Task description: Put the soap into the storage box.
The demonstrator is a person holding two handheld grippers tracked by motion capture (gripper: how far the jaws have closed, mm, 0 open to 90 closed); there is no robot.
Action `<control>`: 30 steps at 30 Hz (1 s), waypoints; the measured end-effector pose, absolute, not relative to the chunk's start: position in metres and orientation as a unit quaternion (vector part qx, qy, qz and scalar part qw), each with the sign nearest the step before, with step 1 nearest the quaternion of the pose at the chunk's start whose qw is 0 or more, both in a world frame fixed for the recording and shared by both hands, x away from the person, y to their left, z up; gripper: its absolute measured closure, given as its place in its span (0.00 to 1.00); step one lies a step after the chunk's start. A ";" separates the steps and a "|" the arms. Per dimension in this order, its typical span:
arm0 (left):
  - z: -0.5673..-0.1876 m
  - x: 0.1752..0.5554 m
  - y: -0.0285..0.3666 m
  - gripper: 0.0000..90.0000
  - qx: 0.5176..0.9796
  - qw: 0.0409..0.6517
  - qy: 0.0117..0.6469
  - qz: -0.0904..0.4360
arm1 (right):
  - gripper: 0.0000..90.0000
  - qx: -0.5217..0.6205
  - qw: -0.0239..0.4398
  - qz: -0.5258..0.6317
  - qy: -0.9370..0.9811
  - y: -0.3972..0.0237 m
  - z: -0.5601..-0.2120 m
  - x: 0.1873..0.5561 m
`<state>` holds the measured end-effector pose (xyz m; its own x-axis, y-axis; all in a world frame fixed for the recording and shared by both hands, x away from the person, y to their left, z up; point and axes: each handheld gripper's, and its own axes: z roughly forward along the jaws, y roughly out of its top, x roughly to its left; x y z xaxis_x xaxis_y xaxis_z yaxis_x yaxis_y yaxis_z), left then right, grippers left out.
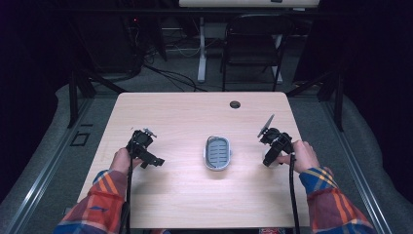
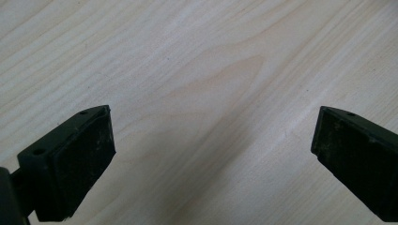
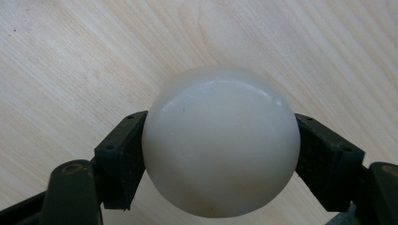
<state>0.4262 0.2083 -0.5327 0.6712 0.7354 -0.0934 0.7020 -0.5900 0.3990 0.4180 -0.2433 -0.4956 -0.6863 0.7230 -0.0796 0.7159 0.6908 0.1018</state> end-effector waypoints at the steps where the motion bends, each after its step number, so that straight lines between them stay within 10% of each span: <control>1: -0.533 0.426 0.208 0.00 0.891 0.206 0.403 0.041 | 0.27 0.392 0.057 0.031 0.918 -0.243 -0.496 0.418; 30: -0.534 0.427 0.208 0.00 0.891 0.203 0.403 0.039 | 0.27 0.364 0.066 0.036 0.928 -0.208 -0.469 0.440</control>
<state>0.4266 0.2085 -0.5336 0.6716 0.7348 -0.0950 0.7033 -0.5919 0.3938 0.4398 -0.2079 -0.4691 -0.7268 0.6801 -0.0963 0.6706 0.7329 0.1148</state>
